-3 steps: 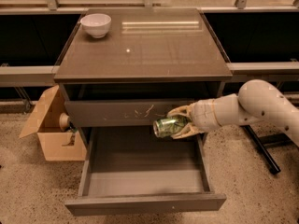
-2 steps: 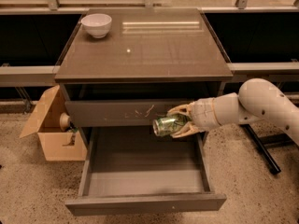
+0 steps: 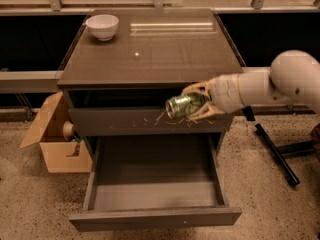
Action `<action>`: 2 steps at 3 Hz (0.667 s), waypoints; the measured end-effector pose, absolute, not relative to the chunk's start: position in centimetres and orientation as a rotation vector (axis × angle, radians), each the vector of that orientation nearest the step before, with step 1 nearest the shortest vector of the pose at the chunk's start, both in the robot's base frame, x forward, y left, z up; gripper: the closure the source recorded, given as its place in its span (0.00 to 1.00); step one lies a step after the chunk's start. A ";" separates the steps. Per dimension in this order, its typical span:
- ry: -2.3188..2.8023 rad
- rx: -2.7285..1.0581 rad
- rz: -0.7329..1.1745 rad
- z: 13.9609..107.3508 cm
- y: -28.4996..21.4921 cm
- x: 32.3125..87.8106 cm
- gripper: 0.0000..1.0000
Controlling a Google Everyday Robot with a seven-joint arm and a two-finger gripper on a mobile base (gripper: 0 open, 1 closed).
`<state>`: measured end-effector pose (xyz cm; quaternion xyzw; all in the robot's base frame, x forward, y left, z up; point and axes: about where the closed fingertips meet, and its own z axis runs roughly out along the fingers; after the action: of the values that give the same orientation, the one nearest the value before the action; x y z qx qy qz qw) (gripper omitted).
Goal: Pick green can from middle drawer and place on counter
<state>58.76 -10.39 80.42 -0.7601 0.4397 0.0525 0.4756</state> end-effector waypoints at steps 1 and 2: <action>0.983 -1.842 0.032 86.6 -10.7 61.6 1.00; 0.955 -1.815 -0.019 91.0 -10.0 67.3 1.00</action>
Offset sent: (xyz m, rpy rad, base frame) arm 0.1371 0.0088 0.1203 0.0052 -0.1579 -0.0153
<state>67.31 -9.95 91.01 -0.7565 0.3983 -0.0080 0.5186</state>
